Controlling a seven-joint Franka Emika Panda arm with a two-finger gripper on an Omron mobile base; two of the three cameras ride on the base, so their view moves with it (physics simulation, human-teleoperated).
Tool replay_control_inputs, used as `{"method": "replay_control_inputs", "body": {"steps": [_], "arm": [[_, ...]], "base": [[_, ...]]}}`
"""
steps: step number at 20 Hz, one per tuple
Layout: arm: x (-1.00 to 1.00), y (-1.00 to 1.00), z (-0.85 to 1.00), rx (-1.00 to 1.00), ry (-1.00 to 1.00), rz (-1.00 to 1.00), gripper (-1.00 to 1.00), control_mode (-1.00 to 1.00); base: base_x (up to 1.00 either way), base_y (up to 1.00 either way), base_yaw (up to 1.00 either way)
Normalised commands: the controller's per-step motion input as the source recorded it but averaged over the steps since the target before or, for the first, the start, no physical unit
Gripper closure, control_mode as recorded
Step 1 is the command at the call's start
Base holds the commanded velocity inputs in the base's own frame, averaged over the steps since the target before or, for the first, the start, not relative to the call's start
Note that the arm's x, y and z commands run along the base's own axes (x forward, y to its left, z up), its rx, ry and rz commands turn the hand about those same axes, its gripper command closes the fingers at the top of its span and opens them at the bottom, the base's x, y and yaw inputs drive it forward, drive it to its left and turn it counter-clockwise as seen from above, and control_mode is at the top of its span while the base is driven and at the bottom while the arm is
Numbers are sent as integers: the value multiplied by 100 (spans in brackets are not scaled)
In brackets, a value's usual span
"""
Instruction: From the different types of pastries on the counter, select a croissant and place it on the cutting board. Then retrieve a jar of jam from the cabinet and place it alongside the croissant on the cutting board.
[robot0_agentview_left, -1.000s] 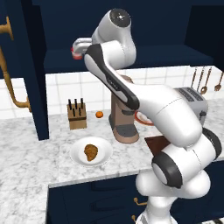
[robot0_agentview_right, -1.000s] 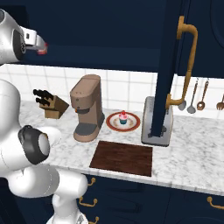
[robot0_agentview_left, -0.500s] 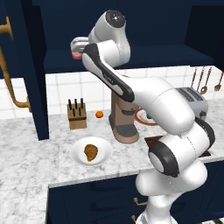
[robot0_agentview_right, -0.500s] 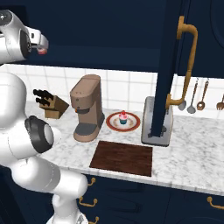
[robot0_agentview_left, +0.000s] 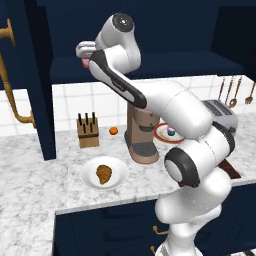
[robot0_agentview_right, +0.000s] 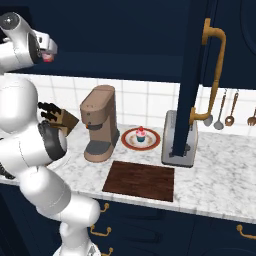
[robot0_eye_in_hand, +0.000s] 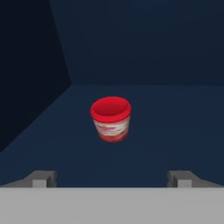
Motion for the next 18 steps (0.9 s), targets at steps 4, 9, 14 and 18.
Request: {"method": "replay_control_inputs", "body": {"steps": [4, 9, 14, 18], "arm": [[28, 3, 0, 0, 0, 0, -100, -100], [9, 8, 0, 0, 0, 0, -100, -100], [7, 0, -25, 0, 0, 0, -100, -100], [24, 0, -26, 0, 0, 0, -100, -100]], "base": [[0, 0, 0], [0, 0, 0], [0, 0, 0], [0, 0, 0]]}}
